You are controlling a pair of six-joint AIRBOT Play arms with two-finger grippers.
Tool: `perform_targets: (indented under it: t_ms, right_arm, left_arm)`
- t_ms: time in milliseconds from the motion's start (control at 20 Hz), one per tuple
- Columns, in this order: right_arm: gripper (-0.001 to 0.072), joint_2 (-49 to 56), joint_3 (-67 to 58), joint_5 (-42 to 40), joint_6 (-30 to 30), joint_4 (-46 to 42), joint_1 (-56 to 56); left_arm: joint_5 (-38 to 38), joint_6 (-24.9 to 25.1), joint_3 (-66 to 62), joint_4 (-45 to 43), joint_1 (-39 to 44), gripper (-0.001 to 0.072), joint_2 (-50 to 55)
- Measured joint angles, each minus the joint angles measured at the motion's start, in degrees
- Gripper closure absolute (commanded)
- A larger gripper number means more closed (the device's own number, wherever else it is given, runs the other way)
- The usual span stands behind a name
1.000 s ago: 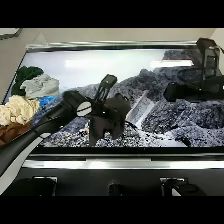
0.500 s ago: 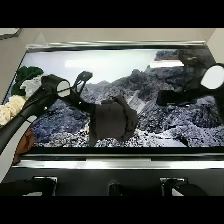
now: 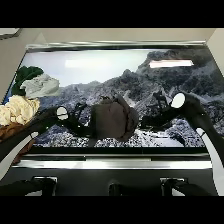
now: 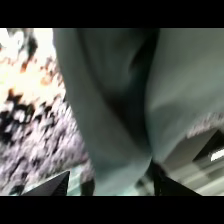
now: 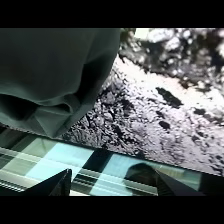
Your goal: Fold the shirts.
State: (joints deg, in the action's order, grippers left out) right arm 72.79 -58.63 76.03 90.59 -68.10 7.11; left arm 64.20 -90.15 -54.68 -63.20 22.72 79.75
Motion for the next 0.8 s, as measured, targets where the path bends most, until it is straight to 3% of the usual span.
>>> perform_targets:
  t_ms: [100,200,300,400,450,550,650,800]
  right_arm:
    - [0.0091,0.55,3.96,-3.23,-0.68,3.19,0.20]
    - [0.0090,1.64,6.29,-6.69,-1.14,5.66,1.29]
    - [0.0090,3.39,7.61,-9.51,-1.36,7.85,3.50]
    - [0.0095,5.25,8.28,-13.07,-1.49,10.08,6.01]
    - [0.0132,6.01,8.46,-14.40,-1.49,11.02,7.15]
    - [0.0313,7.39,8.72,-17.25,-1.42,12.68,9.20]
    - [0.0663,8.35,8.90,-19.82,-0.11,13.60,10.32]
    - [0.0669,8.46,8.70,-21.53,1.09,13.81,10.80]
  left_arm:
    - [-3.13,0.02,1.03,1.09,-0.15,0.0360,0.13]
    - [-4.74,-0.50,1.60,1.75,-0.22,0.0592,0.72]
    - [-6.14,-1.18,1.88,2.27,-0.20,0.0675,1.38]
    - [-6.73,-1.42,2.03,2.36,-0.22,0.0674,1.79]
    - [-7.10,-1.57,2.08,2.54,-0.22,0.0675,1.90]
    - [-7.30,-1.79,2.12,2.56,-0.22,0.0675,2.05]
    - [-7.50,-1.79,2.12,2.60,-0.22,0.0675,2.14]
    - [-7.52,-1.68,1.36,2.36,-0.24,0.0676,1.88]
